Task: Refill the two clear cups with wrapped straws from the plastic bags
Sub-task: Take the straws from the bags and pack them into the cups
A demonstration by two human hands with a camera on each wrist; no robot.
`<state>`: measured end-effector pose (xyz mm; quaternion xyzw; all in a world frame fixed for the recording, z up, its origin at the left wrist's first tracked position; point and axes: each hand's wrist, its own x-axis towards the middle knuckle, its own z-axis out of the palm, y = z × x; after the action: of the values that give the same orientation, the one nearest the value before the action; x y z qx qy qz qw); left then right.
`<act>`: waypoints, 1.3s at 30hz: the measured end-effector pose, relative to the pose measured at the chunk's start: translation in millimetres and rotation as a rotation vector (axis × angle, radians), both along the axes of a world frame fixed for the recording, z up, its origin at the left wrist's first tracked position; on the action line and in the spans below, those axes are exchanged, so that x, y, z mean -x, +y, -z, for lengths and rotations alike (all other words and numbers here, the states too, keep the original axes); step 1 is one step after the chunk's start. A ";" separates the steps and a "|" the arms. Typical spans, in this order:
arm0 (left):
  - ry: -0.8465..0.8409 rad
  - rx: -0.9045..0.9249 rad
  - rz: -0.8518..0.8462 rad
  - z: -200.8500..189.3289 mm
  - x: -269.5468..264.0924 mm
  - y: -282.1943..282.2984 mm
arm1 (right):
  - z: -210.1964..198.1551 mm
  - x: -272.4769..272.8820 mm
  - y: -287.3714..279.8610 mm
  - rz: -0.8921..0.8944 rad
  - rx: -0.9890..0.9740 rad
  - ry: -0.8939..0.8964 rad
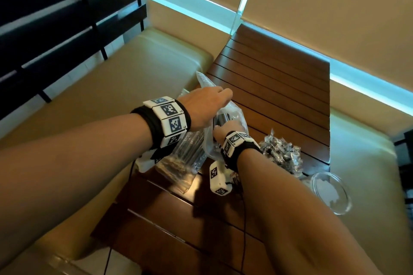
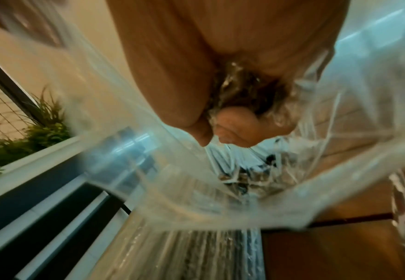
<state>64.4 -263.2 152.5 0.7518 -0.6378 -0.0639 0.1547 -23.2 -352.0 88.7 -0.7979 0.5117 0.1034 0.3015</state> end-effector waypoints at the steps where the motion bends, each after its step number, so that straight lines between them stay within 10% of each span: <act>1: 0.001 -0.003 -0.008 1.9 -1.6 -1.5 | -4.9 0.7 1.4 -0.036 0.000 0.002; 18: 0.048 -0.023 -0.330 17.9 10.0 -37.7 | -148.3 134.5 16.8 -0.372 0.212 0.257; 26: -0.011 -0.053 -0.427 -14.6 44.7 -40.7 | -149.8 163.3 -1.1 -0.158 0.354 -0.250; 31: 1.090 0.077 -0.067 -78.3 73.9 -29.6 | -116.8 143.1 10.8 -0.042 0.379 -0.472; 34: 1.565 0.230 -0.145 -94.0 92.5 -29.3 | -108.7 127.3 24.1 -0.052 0.352 -0.609; 36: 1.585 0.402 -0.366 -95.6 99.9 -33.5 | -107.9 120.0 28.5 -0.143 0.260 -0.610; 39: 1.186 0.456 -0.436 -93.1 97.6 -31.3 | -115.2 125.1 20.9 -0.333 0.263 -0.546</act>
<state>-33.2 -294.6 245.7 0.6495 -0.2758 -0.2970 0.6434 -148.2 -331.1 203.8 -0.9007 0.2838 -0.1329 0.3008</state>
